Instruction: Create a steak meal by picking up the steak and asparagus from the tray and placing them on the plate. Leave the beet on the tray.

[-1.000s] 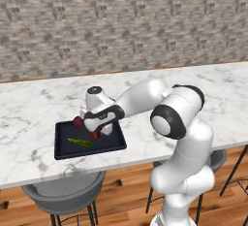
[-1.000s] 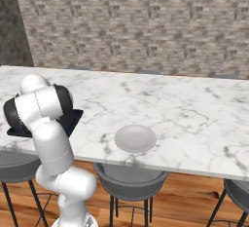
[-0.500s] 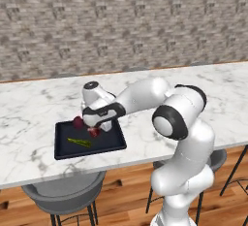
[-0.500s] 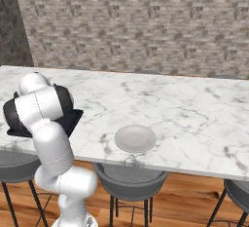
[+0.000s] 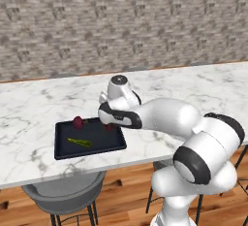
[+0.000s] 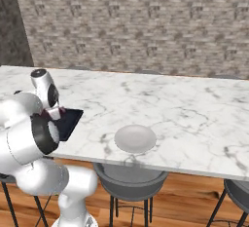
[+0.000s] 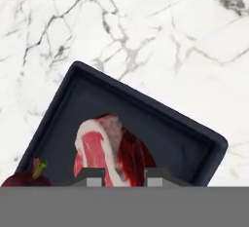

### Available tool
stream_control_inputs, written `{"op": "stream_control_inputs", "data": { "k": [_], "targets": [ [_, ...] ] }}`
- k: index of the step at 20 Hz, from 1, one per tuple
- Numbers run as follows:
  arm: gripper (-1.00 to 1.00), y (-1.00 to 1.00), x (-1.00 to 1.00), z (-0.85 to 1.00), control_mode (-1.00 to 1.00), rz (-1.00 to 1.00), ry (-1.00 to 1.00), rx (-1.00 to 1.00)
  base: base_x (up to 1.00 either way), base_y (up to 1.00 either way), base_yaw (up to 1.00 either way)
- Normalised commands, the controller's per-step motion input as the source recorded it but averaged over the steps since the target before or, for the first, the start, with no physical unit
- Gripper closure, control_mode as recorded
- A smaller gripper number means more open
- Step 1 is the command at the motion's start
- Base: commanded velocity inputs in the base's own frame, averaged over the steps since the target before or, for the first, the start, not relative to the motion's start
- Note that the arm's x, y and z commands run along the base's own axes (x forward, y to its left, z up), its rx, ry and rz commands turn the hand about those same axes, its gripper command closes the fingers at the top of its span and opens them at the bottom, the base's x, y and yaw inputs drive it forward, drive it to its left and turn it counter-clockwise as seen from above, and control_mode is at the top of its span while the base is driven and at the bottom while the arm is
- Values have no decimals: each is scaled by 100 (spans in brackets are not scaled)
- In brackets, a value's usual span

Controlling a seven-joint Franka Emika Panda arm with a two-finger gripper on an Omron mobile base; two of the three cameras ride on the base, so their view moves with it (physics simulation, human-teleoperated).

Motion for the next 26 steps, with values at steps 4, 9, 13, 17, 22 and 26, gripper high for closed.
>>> {"op": "stream_control_inputs", "data": {
  "k": [4,9,13,17,22,26],
  "targets": [
    [100,-98,-36,68,-100,-3,-11,16,0,0,0],
    [100,-97,-28,55,-100,-5,-1,5,0,0,0],
    [100,-89,-17,53,-100,-7,0,0,0,0,0],
    [100,-92,-4,46,-100,-9,6,0,0,0,0],
    [100,-100,0,12,-100,-10,17,0,0,0,0],
    [100,-95,0,-1,-100,-9,25,0,0,0,0]
  ]
}}
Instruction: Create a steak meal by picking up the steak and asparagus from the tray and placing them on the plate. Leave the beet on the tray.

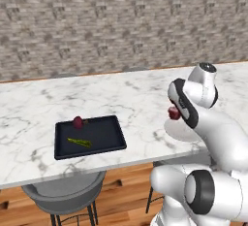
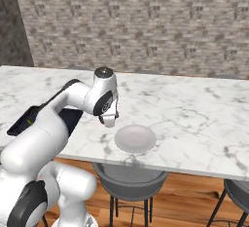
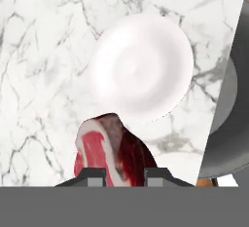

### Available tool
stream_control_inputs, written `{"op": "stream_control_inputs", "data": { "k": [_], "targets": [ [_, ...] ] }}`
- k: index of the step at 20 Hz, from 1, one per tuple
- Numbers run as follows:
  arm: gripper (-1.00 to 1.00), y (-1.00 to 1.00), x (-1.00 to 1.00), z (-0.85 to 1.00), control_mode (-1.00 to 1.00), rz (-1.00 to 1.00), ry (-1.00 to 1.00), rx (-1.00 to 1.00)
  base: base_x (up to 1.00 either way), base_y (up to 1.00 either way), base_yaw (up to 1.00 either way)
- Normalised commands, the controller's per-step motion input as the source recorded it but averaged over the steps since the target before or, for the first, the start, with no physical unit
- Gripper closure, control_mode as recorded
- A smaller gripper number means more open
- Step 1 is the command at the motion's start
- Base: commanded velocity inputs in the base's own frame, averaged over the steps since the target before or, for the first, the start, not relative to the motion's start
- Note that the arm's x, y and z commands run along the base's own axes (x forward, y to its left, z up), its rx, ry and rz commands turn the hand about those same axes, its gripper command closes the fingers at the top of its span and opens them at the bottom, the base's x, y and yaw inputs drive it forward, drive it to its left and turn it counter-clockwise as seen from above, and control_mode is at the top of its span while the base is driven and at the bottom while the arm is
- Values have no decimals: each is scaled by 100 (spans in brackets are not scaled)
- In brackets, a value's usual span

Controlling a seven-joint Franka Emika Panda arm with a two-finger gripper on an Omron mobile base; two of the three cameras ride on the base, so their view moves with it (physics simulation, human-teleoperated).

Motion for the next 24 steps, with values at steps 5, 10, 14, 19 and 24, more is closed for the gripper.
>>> {"op": "stream_control_inputs", "data": {
  "k": [5,10,14,19,24],
  "targets": [
    [100,-72,0,-26,-100,-3,23,0,0,0,0],
    [100,-42,7,-57,-100,0,7,0,0,0,0],
    [100,-25,21,-79,-100,0,0,0,0,0,0],
    [100,-16,34,-53,-100,0,0,0,0,0,0],
    [-100,-19,29,-5,-100,0,-1,0,0,0,0]
  ]
}}
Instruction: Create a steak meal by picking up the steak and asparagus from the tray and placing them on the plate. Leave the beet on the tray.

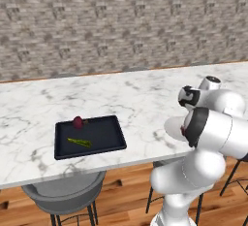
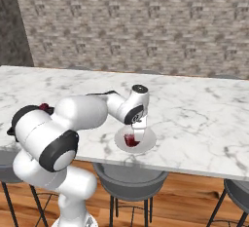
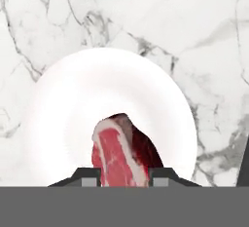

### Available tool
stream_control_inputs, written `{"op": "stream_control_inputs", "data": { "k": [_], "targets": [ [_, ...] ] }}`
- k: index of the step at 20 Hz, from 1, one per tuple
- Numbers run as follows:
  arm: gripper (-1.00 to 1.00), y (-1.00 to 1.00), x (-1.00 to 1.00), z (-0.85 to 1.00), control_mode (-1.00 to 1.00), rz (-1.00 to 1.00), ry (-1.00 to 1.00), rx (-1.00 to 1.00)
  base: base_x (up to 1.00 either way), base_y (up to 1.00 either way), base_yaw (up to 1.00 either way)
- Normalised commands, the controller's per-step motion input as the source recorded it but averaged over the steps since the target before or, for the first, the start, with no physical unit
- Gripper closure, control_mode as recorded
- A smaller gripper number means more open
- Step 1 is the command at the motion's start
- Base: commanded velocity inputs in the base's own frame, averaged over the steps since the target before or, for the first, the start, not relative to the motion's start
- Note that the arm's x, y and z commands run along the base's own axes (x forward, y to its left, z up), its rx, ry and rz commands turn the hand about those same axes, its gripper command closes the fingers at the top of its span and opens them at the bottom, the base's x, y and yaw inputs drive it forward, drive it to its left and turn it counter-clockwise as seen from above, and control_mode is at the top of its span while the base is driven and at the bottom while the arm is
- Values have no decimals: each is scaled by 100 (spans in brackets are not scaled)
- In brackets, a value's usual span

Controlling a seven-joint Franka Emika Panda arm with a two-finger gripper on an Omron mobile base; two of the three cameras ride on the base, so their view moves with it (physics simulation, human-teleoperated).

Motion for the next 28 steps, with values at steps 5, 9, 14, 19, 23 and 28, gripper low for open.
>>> {"op": "stream_control_inputs", "data": {
  "k": [5,9,14,19,23,28],
  "targets": [
    [-100,-7,2,1,-100,0,-11,0,0,0,0],
    [-100,0,-31,36,-100,0,-17,0,0,0,0],
    [-100,61,-65,82,-100,0,-2,-6,0,0,0],
    [-100,100,-59,72,-100,8,4,-21,0,0,0],
    [-100,100,-67,48,-100,30,1,-26,0,0,0],
    [-100,100,-41,11,-100,39,16,-21,0,0,0]
  ]
}}
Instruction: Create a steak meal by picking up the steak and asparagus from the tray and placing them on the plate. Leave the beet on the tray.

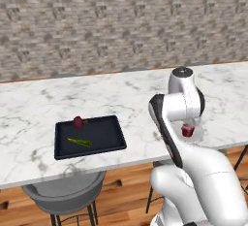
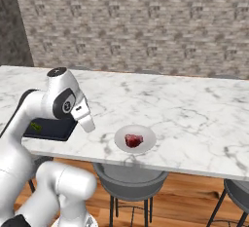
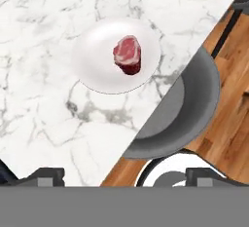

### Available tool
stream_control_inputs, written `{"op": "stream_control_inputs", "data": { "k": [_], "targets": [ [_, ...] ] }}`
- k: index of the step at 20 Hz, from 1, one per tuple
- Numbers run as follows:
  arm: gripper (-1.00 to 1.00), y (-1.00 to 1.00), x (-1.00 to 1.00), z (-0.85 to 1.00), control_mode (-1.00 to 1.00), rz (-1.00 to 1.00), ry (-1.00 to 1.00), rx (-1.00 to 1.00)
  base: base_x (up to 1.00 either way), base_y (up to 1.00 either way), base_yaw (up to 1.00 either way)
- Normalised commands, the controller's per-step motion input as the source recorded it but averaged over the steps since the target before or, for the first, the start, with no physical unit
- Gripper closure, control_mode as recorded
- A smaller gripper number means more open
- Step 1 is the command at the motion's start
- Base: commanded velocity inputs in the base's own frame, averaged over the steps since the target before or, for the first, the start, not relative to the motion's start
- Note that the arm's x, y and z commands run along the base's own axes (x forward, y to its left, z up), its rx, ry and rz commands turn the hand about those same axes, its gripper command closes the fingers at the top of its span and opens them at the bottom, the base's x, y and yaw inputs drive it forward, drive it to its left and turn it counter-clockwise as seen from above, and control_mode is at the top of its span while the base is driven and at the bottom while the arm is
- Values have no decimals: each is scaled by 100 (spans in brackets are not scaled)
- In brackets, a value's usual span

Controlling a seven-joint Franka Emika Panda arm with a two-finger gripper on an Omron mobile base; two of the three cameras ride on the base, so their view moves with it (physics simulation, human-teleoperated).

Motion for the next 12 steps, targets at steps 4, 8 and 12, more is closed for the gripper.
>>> {"op": "stream_control_inputs", "data": {
  "k": [4,8,12],
  "targets": [
    [-100,100,-5,0,-100,53,17,-6,0,0,0],
    [-100,100,3,-2,-100,64,19,0,0,0,0],
    [-100,100,9,-9,-100,66,19,0,0,0,0]
  ]
}}
